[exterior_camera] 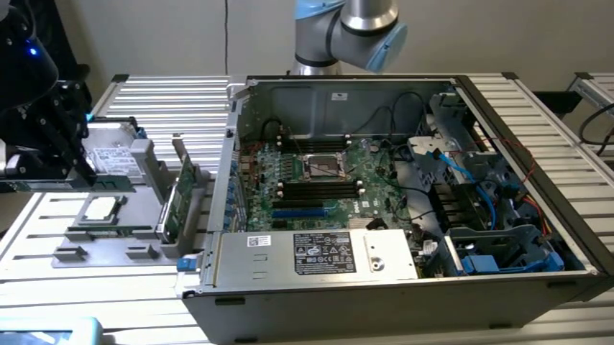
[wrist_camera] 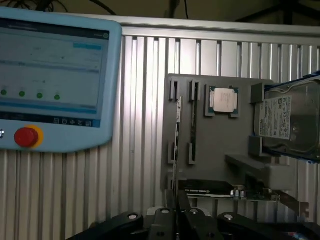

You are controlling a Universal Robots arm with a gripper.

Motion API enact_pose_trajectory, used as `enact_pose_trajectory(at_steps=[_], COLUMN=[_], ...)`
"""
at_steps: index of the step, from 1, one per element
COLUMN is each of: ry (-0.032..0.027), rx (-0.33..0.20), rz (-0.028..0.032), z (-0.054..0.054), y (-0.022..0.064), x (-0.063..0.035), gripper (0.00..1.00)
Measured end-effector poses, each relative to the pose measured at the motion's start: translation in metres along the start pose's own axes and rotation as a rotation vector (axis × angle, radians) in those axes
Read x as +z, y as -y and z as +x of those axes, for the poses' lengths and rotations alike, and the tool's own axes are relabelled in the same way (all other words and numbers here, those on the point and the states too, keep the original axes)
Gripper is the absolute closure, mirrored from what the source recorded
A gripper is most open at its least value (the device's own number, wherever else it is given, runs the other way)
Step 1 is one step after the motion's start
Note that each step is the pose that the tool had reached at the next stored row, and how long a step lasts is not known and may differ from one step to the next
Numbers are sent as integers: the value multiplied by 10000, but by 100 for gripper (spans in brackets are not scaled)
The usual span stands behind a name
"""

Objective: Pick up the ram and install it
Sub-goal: 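Pick up the ram and move it above insertion slot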

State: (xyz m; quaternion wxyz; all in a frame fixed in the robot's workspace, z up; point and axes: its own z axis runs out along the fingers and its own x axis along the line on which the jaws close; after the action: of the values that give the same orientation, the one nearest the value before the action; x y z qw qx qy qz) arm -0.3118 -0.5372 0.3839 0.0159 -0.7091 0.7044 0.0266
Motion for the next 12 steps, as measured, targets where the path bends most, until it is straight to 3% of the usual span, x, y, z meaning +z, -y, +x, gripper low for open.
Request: enact_pose_trajectory(at_steps=[12], ry=[1], rx=[-19], rz=[-36], z=[29], y=[510], x=[-204], gripper=[87])
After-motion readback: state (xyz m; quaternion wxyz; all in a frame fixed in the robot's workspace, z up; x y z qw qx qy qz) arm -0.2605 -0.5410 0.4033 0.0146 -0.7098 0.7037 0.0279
